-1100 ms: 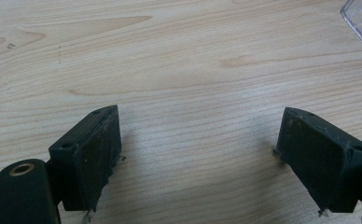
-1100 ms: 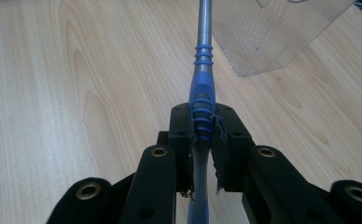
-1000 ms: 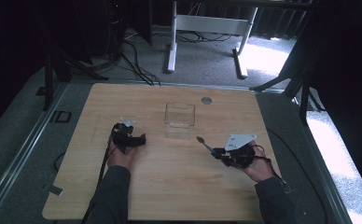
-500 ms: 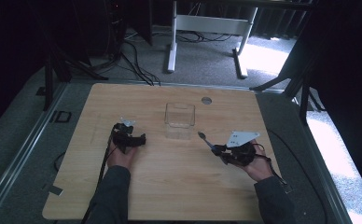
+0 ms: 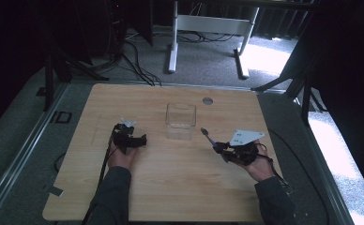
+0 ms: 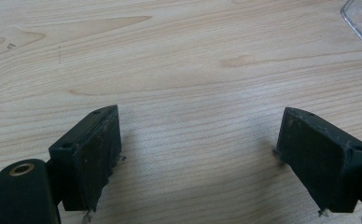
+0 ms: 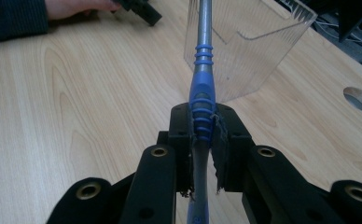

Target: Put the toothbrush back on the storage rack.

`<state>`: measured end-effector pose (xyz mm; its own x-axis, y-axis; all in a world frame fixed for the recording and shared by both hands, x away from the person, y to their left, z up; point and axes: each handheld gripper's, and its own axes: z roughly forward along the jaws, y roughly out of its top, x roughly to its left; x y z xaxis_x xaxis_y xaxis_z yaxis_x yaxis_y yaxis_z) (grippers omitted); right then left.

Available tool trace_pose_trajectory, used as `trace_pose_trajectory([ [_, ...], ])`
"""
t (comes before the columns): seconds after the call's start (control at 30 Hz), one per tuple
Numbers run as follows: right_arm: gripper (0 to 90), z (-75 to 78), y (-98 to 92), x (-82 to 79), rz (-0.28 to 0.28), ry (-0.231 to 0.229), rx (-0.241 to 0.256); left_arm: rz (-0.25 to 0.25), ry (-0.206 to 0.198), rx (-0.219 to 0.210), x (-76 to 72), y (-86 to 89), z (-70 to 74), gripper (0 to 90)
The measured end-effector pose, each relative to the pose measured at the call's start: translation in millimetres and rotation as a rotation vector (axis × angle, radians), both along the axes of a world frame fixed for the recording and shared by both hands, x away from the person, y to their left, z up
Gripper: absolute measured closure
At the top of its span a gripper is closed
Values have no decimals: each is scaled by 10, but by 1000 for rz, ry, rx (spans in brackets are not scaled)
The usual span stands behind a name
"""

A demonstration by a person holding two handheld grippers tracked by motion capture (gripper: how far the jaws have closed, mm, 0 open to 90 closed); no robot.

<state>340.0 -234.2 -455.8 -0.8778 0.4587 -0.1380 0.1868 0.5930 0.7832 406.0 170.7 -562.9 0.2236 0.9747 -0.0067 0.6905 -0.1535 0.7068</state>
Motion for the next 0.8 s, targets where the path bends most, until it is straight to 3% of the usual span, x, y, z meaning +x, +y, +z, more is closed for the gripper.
trace_pose_trajectory([
  [0.8,790,77,64,84,-36,-16,41,0,0,0,0,0,0,139],
])
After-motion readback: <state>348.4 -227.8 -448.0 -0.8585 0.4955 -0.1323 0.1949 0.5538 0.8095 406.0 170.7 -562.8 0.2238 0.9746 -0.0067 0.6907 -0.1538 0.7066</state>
